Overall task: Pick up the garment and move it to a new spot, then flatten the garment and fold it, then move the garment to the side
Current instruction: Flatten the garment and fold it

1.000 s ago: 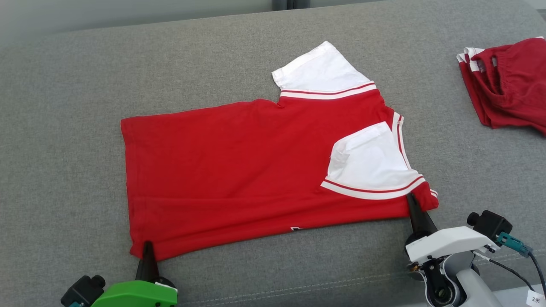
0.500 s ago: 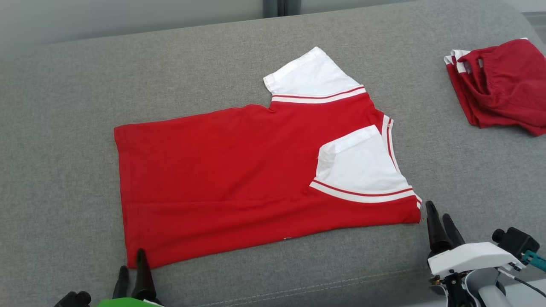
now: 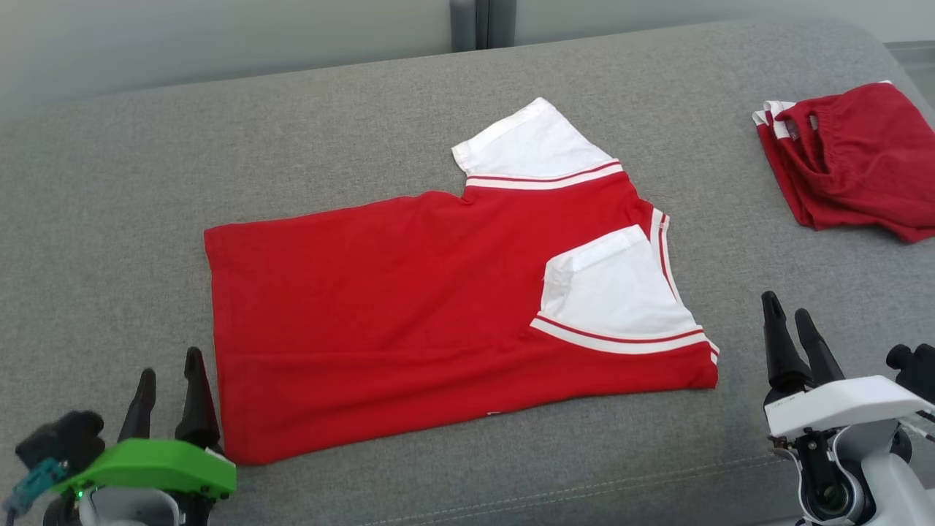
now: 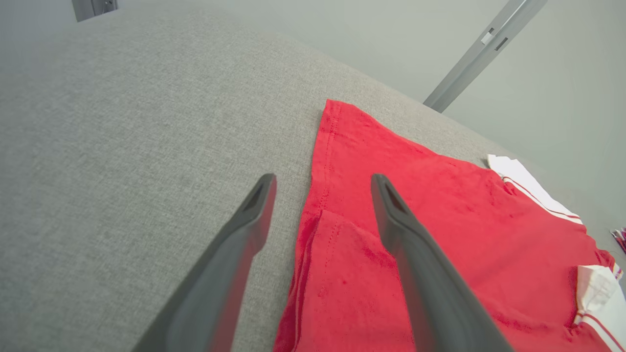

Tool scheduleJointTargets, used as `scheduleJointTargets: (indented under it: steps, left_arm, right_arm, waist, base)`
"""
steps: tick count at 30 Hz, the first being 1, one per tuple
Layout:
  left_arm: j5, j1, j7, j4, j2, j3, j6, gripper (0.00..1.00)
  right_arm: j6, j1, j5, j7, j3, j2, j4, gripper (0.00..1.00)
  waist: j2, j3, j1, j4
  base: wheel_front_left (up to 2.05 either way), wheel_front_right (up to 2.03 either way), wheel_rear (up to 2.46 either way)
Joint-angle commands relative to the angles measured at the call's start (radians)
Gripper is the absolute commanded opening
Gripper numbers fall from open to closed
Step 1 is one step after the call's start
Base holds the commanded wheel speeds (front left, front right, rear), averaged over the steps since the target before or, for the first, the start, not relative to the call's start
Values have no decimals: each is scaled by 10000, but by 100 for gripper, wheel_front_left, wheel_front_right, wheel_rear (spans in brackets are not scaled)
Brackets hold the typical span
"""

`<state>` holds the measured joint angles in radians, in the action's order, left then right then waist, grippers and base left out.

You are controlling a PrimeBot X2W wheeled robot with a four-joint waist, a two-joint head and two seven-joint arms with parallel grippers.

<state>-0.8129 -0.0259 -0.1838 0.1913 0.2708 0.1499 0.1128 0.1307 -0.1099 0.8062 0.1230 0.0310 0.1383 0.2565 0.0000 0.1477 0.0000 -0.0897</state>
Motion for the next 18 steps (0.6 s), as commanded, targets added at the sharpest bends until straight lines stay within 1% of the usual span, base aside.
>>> scheduleJointTargets:
  steps: [1, 5, 7, 15, 16, 18]
  left_arm:
    - [205, -429, 224, -64, 225, 130, -13, 100]
    - [673, -1652, 1159, 236, 761, 695, -173, 100]
    - [896, -2332, 1546, 509, 911, 937, -252, 100]
    - [1493, -4847, 2498, 2406, 1090, 1626, -553, 100]
    - [1493, -4847, 2498, 2406, 1090, 1626, -553, 100]
    - [1602, -5355, 2741, 2933, 1131, 1741, -618, 100]
  right_arm:
    - [0, -181, -131, -152, 8, 41, -198, 100]
    - [0, -468, -440, -635, -167, 109, -788, 100]
    - [0, -673, -531, -842, -243, 158, -1038, 100]
    - [0, -1515, -709, -1485, -782, 346, -1753, 100]
    - [0, -1515, -709, -1485, -782, 346, -1753, 100]
    - [0, -1701, -716, -1583, -936, 436, -1854, 100]
  waist:
    - [0, 44, 0, 59]
    - [0, 307, 0, 117]
    - [0, 507, 0, 123]
    - [0, 1442, 0, -23]
    - [0, 1442, 0, -23]
    - [0, 1642, 0, -81]
  base:
    - [0, 0, 0]
    - [0, 0, 0]
    - [0, 0, 0]
    - [0, 0, 0]
    - [0, 0, 0]
    - [0, 0, 0]
